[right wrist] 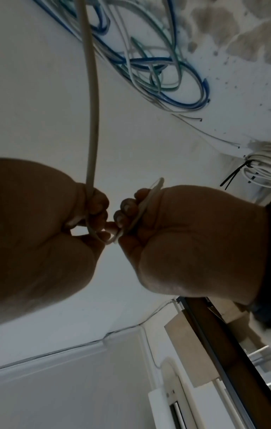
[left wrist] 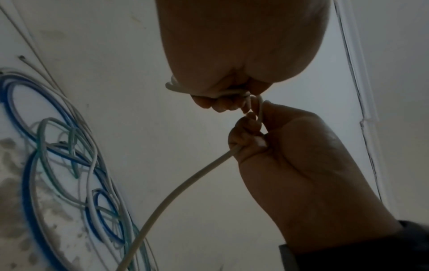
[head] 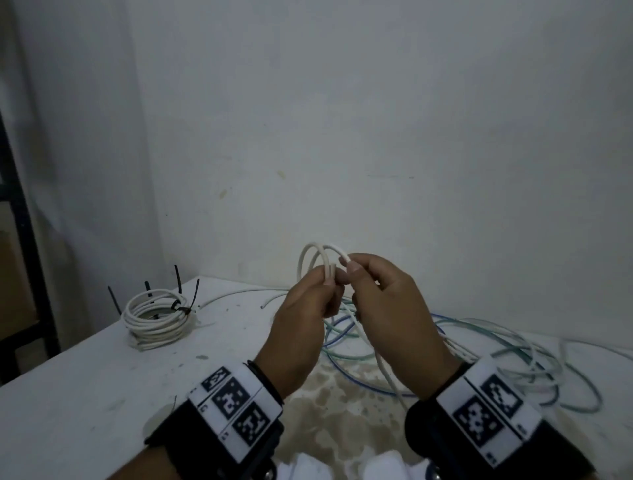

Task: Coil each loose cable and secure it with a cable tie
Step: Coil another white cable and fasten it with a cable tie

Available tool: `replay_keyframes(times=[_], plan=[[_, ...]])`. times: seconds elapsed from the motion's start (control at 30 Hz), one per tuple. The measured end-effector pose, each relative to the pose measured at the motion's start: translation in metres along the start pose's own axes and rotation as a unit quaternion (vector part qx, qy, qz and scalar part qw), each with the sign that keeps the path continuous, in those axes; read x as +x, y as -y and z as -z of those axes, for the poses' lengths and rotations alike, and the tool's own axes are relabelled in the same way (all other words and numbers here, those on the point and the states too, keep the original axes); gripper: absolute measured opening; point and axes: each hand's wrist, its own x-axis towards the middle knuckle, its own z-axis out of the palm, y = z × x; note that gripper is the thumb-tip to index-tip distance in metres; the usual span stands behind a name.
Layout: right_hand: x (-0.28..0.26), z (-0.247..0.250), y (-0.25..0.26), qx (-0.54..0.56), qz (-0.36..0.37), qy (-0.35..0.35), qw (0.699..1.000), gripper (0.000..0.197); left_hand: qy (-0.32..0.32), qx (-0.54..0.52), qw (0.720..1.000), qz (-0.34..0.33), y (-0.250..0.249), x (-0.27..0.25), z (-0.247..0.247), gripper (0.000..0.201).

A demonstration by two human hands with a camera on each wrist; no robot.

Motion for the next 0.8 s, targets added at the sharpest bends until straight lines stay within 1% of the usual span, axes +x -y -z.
replay_keyframes(times=[0.03, 0.07, 0.1, 0.17, 0.2, 0.27, 0.33, 0.47, 0.5, 0.63, 0.7, 0.8], plan=[[-0.001, 0.000, -0.001, -0.009, 0.010, -0.006, 1.000, 0.029, 0.001, 0.002, 1.000, 0.004, 0.002, 0.000, -0.001, 0.035], [-0.002, -0.001, -0.002, -0.018, 0.019, -0.008, 1.000, 0.031, 0.004, -0.007, 1.000, 0.013, 0.003, 0.001, -0.003, 0.031], [-0.002, -0.001, -0.004, -0.030, 0.027, -0.006, 0.999, 0.030, 0.009, -0.025, 0.999, 0.022, 0.003, 0.002, -0.004, 0.024], [-0.003, -0.002, -0.008, -0.072, 0.053, -0.012, 0.996, 0.026, 0.011, -0.050, 0.998, 0.039, 0.004, 0.002, -0.007, 0.023], [-0.002, -0.002, -0.011, -0.082, 0.067, -0.027, 0.994, 0.024, 0.007, -0.056, 0.997, 0.047, 0.005, 0.002, -0.008, 0.023], [-0.002, -0.001, -0.015, -0.054, 0.067, -0.066, 0.994, 0.017, 0.003, -0.074, 0.995, 0.064, 0.004, 0.001, -0.011, 0.028], [-0.002, -0.002, -0.016, -0.043, 0.065, -0.085, 0.993, 0.016, 0.011, -0.100, 0.992, 0.071, 0.002, 0.001, -0.013, 0.031], [-0.010, -0.006, -0.021, -0.061, 0.076, -0.036, 0.995, 0.031, 0.000, -0.150, 0.985, 0.087, -0.003, 0.001, -0.015, 0.033], [-0.012, -0.005, -0.022, -0.067, 0.084, -0.031, 0.994, 0.032, -0.008, -0.167, 0.982, 0.092, -0.003, 0.002, -0.015, 0.033], [-0.016, 0.002, -0.022, -0.037, 0.089, -0.059, 0.994, 0.019, -0.029, -0.220, 0.968, 0.115, -0.003, 0.002, -0.019, 0.034], [-0.017, 0.002, -0.022, -0.050, 0.103, -0.064, 0.991, 0.019, -0.028, -0.235, 0.964, 0.120, -0.005, 0.000, -0.021, 0.033], [-0.019, 0.001, -0.026, -0.052, 0.097, -0.041, 0.993, 0.023, -0.030, -0.253, 0.958, 0.133, -0.008, 0.000, -0.020, 0.032]])
